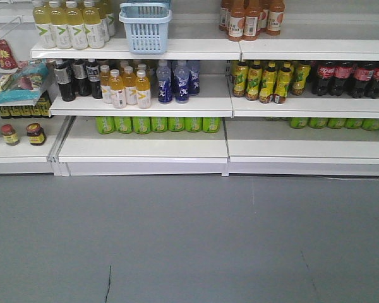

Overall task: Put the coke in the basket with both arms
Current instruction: 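Drive the base toward the shelf holding the light-blue basket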

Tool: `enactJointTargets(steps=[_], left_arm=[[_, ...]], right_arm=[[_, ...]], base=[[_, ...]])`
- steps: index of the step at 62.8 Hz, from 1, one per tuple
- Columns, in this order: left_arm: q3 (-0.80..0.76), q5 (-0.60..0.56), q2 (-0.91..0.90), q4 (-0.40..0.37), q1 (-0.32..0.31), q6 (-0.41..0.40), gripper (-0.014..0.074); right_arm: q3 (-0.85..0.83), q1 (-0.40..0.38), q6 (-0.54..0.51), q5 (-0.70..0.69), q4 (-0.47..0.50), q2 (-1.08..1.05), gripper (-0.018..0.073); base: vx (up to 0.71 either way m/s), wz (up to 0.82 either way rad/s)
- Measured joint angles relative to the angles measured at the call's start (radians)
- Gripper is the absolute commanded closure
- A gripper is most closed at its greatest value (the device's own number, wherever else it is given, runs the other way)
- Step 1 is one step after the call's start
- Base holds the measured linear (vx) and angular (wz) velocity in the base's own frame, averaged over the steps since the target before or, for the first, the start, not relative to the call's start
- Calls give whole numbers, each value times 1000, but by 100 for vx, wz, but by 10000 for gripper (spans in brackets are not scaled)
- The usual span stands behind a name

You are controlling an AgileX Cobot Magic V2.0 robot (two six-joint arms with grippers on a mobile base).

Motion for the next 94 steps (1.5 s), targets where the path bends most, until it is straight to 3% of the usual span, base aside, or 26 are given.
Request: enactJointTargets(steps=[94], left_arm=[[0, 0, 0, 0, 0, 0, 603]], right_arm=[[0, 0, 0, 0, 0, 0, 564]], base=[[7, 3]])
